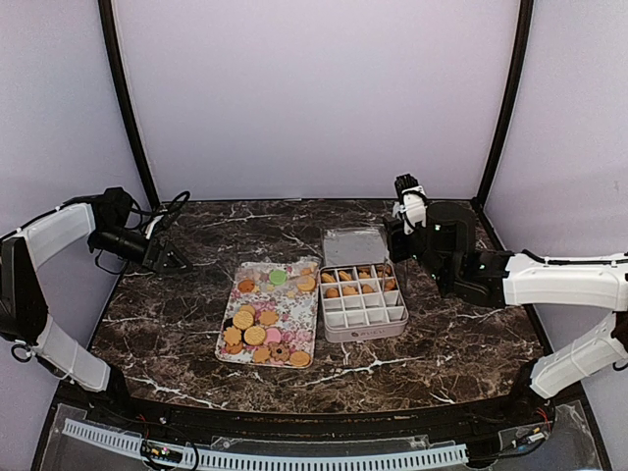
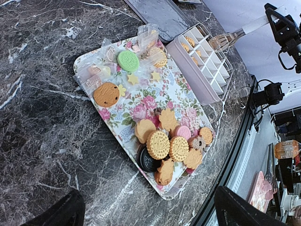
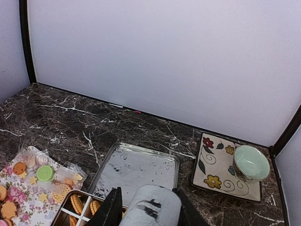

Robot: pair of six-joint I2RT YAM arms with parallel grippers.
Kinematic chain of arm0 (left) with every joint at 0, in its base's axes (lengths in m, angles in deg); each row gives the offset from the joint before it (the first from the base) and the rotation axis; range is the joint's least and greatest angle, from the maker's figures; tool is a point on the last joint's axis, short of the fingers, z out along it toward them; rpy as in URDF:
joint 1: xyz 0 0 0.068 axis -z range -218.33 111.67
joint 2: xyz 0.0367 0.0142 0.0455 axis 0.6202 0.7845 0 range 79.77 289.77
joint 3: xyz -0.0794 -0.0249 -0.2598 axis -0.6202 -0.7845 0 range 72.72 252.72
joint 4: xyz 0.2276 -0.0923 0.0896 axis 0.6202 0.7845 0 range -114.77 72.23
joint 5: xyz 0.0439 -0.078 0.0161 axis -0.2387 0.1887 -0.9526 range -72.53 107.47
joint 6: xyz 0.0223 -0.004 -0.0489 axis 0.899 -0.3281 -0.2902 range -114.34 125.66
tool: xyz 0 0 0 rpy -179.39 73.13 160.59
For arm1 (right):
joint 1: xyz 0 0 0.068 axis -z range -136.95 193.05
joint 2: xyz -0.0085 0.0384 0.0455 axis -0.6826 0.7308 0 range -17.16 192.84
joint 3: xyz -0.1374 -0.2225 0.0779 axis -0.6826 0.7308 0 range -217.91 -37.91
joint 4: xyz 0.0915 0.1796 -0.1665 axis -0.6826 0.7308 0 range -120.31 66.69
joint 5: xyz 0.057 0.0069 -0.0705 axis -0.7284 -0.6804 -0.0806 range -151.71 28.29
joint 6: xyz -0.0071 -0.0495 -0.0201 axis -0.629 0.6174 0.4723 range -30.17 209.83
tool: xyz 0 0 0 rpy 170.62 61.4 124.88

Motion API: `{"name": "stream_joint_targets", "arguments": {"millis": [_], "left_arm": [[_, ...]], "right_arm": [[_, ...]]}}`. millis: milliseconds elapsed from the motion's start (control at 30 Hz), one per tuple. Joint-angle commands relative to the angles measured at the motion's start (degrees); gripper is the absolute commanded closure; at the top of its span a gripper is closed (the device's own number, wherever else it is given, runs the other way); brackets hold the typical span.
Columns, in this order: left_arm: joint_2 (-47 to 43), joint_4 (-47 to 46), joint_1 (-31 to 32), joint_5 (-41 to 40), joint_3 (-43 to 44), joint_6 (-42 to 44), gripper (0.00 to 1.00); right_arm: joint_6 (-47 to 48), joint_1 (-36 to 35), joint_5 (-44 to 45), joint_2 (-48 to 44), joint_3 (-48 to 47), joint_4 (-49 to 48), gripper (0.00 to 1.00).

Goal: Pack the cookies
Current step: Place the fake cookies in the empty pocket of the box, then pick up the fake cookies from the plate.

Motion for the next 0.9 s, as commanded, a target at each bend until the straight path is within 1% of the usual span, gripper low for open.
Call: {"name": "stream_joint_targets", "arguments": {"millis": [0,167,267,333,467,667,867], "left_arm": [[-1.11,0.73,-0.31,1.37,1.16,-0.08,0.02],[-1.2,0.77,-0.36,1.24,1.14,0.01,0.02],[-1.16,0.73,-0.32,1.4,1.14,-0.08,0.02],[-1.24,0.65,-0.36,1.46,0.98,-0.08,0.02],[-1.18,0.64,-0.4,1.26,0.88,-0.12,0.02],[-1.0,0.57,-0.42,0.67,0.55,0.09,0.02],[-0.98,0.6,-0.36,0.57,0.44,0.0,0.02]], "right_arm": [[-0.33,0.45,-0.56,-0.99,-2.42,-1.93,0.64],[-0.75,0.42,-1.51,-2.44,-2.53,-1.72,0.64],[-1.21,0.44,-1.73,-2.61,-2.52,-1.6,0.66],[-1.64,0.45,-3.2,-2.74,-2.66,-2.3,0.69],[-3.35,-0.25,-7.32,-1.58,-5.38,-2.97,0.7],[-2.36,-5.81,-9.03,5.33,-13.28,-5.77,0.7],[-2.6,-12.08,-11.92,18.05,-23.47,-8.55,0.7]]}}
